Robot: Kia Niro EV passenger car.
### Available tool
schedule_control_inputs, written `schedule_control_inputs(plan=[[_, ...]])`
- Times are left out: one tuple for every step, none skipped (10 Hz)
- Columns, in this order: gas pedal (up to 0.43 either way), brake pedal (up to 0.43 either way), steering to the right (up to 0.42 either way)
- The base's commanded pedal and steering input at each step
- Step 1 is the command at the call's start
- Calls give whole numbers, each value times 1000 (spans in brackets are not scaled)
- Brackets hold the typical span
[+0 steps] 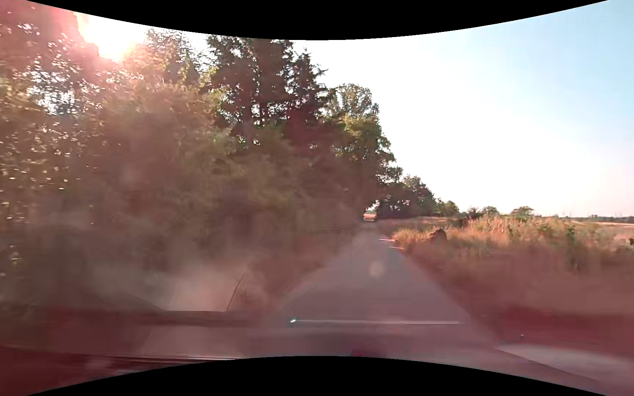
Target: Follow the waypoints while adhering to traffic rules and regulations
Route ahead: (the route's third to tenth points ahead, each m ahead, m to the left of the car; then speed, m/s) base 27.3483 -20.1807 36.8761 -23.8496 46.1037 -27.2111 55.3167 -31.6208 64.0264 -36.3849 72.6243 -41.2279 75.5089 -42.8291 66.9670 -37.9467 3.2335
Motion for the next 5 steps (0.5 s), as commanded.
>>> schedule_control_inputs(plan=[[59,0,144],[47,0,115],[39,0,105],[20,0,96],[0,0,86]])
